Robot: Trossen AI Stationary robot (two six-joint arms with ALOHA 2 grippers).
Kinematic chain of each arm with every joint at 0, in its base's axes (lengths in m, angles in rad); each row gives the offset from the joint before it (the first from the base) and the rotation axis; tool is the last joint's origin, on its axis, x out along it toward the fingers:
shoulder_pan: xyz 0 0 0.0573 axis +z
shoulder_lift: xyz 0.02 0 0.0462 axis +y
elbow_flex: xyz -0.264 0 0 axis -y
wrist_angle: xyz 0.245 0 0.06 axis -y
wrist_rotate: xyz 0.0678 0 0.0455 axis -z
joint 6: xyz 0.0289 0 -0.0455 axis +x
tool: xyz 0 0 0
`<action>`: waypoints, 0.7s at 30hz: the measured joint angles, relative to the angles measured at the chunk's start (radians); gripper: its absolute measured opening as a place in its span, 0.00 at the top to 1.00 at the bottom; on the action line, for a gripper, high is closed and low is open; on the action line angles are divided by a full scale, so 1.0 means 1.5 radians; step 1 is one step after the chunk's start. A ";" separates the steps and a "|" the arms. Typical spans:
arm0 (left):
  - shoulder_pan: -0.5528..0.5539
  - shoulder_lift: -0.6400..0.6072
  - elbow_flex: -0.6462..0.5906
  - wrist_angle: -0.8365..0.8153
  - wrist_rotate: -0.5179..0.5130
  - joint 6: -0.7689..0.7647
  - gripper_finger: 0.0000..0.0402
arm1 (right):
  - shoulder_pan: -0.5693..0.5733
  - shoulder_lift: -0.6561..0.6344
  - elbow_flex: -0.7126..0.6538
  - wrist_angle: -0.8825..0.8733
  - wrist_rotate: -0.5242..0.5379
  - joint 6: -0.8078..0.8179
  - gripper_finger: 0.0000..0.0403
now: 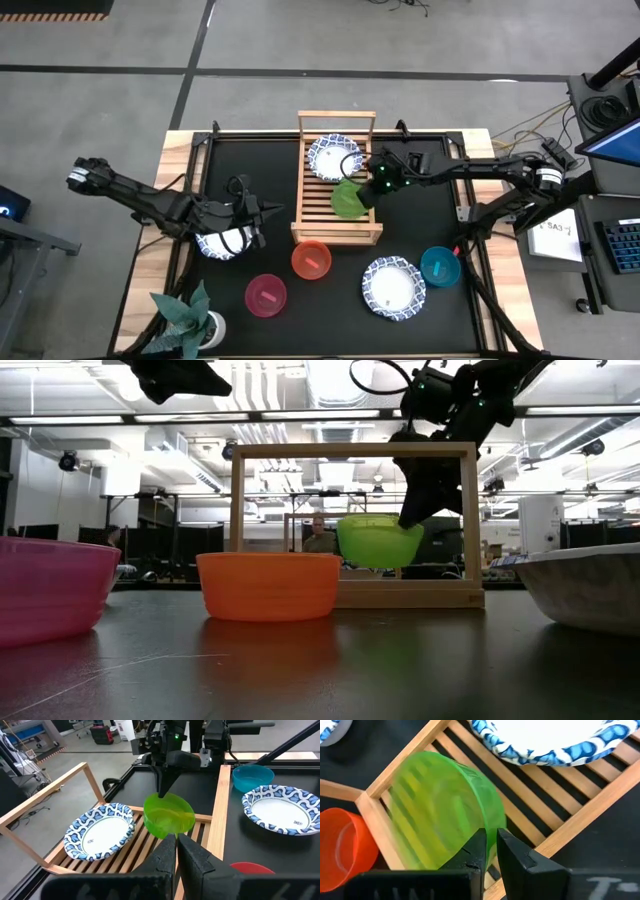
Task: Place and stack bowls onto a shelf
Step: Put the green bowl on the shelf
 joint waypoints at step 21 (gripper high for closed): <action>-0.012 0.000 0.000 0.006 0.001 -0.031 1.00 | -0.014 -0.010 0.018 -0.111 0.054 -0.033 0.84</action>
